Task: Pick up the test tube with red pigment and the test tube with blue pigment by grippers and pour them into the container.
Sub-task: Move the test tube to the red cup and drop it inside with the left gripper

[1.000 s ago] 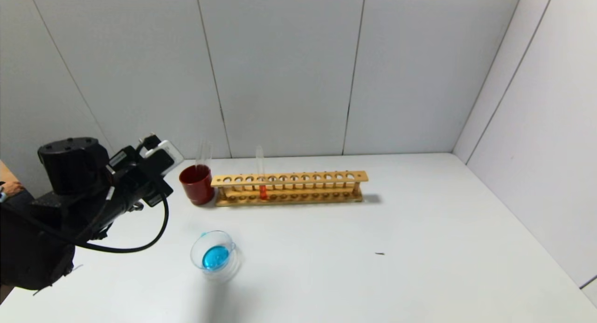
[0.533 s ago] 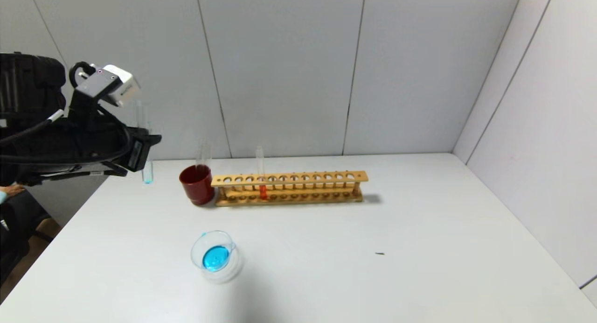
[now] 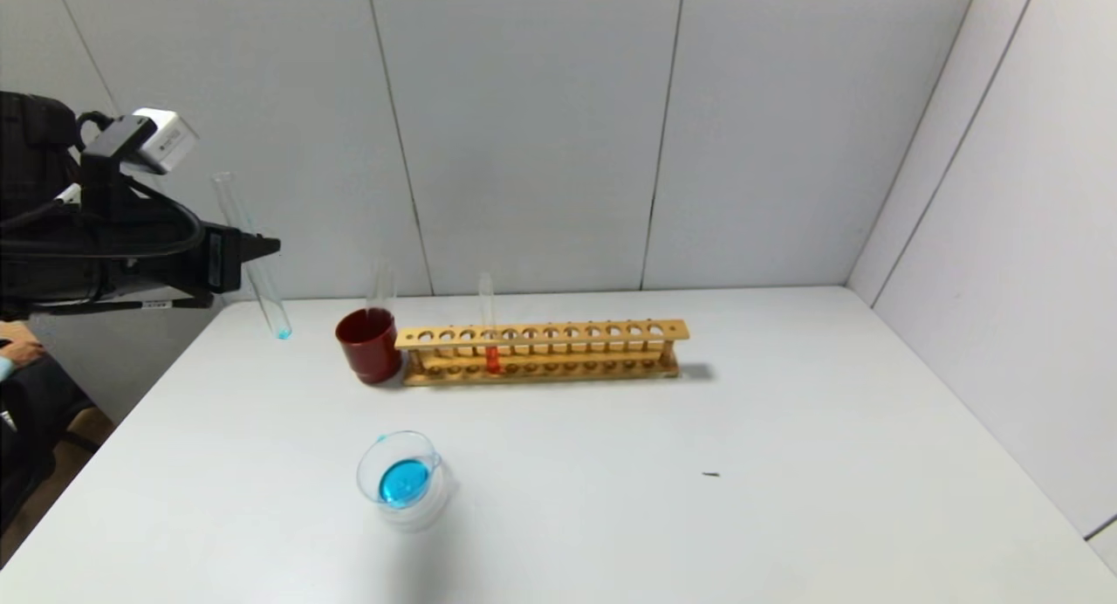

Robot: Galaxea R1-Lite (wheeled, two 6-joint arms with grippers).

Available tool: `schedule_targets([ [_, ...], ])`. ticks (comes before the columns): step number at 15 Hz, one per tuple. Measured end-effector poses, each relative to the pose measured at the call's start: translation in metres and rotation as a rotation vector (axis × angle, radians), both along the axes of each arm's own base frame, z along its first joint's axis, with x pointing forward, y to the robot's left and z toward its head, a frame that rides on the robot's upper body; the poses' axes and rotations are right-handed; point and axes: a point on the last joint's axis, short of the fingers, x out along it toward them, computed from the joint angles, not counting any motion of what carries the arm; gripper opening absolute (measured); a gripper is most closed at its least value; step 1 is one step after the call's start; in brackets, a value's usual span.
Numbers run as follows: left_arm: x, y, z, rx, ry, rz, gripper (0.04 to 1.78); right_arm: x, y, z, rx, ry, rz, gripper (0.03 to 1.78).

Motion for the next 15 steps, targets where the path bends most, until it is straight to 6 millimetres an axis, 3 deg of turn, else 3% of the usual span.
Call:
schedule_targets([
  [4,0.029,0.008,-0.008,-0.096,0.027,-0.009,0.32,0.000,0.000,0.000,0.000,0.000,0.000,1.75],
  [15,0.114,0.011,-0.057,-0.102,0.057,-0.010,0.32,0.000,0.000,0.000,0.001,0.000,-0.001,1.75],
])
